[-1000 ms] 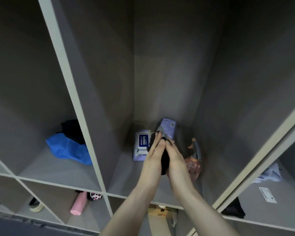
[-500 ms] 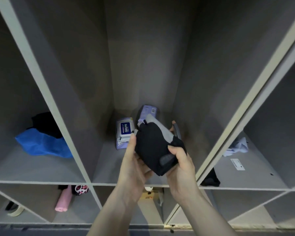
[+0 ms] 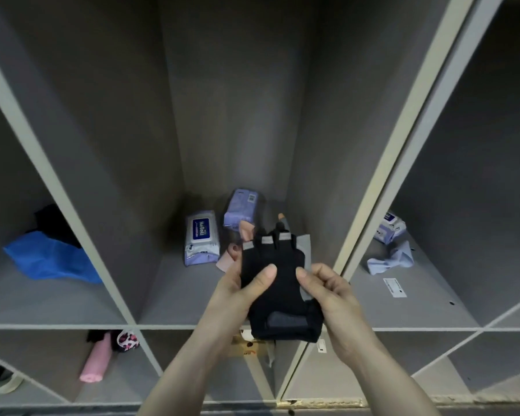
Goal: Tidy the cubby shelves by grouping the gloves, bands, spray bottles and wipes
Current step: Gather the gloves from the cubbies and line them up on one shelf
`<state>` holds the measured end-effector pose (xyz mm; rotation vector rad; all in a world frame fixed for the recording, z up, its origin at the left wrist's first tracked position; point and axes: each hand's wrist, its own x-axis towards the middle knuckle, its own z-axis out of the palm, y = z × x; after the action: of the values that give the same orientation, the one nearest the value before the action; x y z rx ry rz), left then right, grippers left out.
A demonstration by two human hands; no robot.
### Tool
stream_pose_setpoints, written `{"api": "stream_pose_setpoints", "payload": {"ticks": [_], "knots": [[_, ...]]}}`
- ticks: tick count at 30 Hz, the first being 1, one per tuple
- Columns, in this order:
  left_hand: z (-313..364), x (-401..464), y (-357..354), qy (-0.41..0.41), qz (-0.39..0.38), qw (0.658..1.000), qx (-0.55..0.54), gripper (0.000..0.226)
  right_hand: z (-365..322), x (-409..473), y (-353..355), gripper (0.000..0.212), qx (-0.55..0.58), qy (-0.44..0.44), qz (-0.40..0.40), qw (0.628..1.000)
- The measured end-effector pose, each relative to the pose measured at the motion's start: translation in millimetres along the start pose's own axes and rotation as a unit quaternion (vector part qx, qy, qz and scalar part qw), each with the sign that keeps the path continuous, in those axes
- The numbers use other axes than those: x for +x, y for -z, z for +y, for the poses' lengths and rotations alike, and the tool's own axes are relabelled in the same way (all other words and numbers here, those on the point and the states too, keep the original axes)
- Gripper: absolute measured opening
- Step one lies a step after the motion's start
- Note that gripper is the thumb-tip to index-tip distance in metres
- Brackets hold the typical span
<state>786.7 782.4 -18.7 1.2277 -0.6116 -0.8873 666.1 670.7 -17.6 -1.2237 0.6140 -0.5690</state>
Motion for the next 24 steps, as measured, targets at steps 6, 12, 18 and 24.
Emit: {"api": "stream_pose_setpoints", "payload": {"ticks": [6,12,18,24], "knots": [[-30,3,-54,0.016,-0.092,0.991,0.090,0.063,6,-14,70,0.025,0.031,-0.038,0.092,0.995],[-60,27,-136,-0.014,-0.078,0.994,0.070,0.078,1,-7,156,0.031,0.079,-0.056,0.159,0.982],[-96,43,-199,-0.027,0.003,1.000,0.004,0.057,1,7,227,0.037,0.064,0.022,0.123,0.990],[-130,56,-240,0.016,0.096,0.994,-0.057,0.035,12,27,282,0.033,0.037,0.015,0.081,0.996]]}}
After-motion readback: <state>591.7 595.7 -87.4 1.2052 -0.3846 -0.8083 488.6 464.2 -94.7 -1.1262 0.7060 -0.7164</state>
